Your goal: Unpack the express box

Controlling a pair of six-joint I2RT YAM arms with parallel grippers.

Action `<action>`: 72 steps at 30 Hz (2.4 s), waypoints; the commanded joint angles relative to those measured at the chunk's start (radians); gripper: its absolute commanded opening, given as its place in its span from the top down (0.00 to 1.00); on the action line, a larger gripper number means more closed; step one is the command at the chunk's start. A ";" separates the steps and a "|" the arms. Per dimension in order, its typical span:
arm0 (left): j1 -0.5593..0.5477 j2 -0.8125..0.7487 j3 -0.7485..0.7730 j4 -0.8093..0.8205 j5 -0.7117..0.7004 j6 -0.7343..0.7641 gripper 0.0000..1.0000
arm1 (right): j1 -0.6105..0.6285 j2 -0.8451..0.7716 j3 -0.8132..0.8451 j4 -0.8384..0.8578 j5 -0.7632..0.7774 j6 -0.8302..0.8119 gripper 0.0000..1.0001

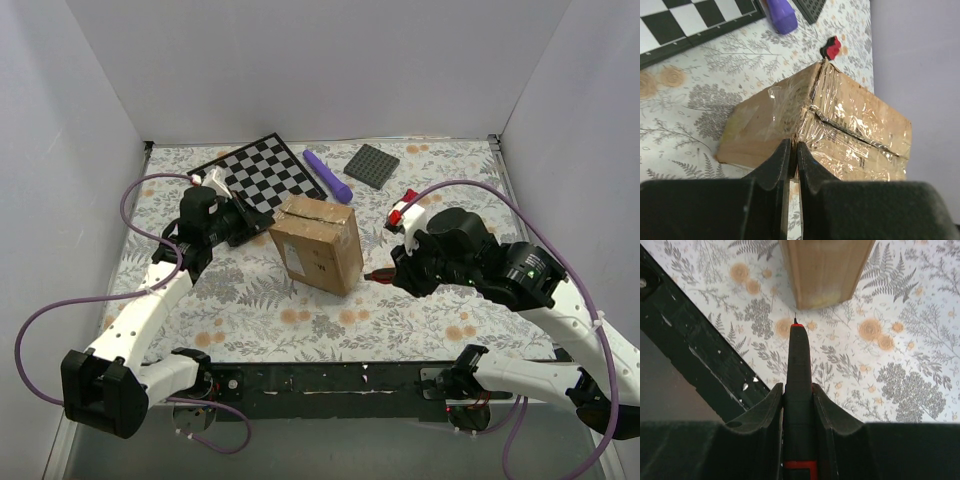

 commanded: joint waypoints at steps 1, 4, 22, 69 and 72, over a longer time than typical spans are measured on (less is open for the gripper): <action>0.022 -0.002 0.023 -0.007 -0.109 0.016 1.00 | 0.005 -0.012 0.019 -0.070 -0.016 0.001 0.99; 0.022 -0.002 0.020 -0.007 -0.107 0.013 1.00 | 0.006 -0.036 0.042 -0.025 0.038 0.029 0.99; 0.022 -0.013 0.034 0.073 0.073 -0.042 0.46 | 0.006 -0.183 -0.232 0.535 0.484 0.386 0.99; -0.072 -0.141 0.019 0.228 -0.356 -0.151 0.35 | -0.034 -0.148 -0.338 0.632 0.621 0.440 0.99; -0.070 -0.049 0.048 0.366 -0.106 -0.212 0.33 | -0.037 -0.245 -0.381 0.666 0.578 0.480 0.99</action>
